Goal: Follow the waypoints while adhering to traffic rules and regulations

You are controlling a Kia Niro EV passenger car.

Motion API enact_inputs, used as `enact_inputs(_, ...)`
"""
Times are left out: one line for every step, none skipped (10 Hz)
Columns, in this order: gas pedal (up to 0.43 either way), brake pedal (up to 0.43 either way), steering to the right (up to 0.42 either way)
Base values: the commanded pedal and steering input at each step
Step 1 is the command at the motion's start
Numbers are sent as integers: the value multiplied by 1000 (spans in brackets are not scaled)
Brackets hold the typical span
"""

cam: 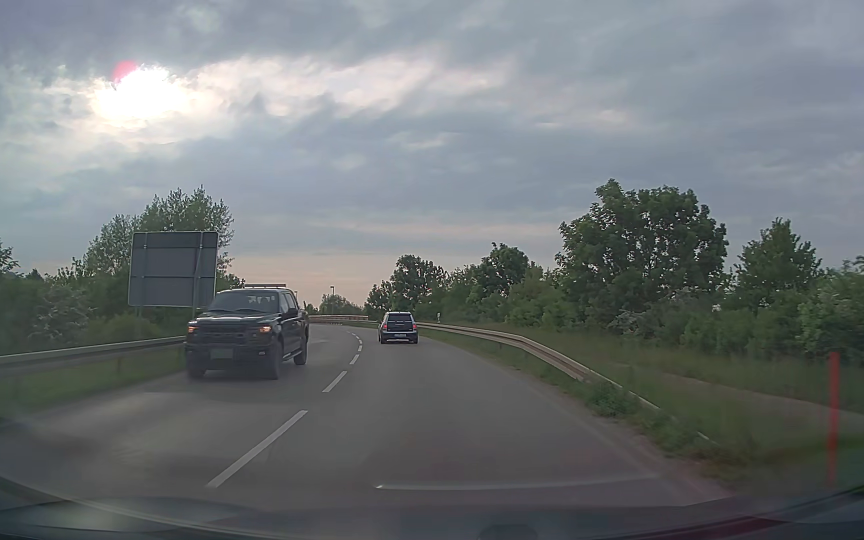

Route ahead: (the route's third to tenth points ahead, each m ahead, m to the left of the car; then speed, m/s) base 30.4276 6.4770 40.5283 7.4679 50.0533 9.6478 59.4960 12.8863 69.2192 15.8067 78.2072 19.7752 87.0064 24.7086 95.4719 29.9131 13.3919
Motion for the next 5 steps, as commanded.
enact_inputs(209, 0, -26)
enact_inputs(220, 0, -26)
enact_inputs(228, 0, -26)
enact_inputs(228, 0, -26)
enact_inputs(228, 0, -26)
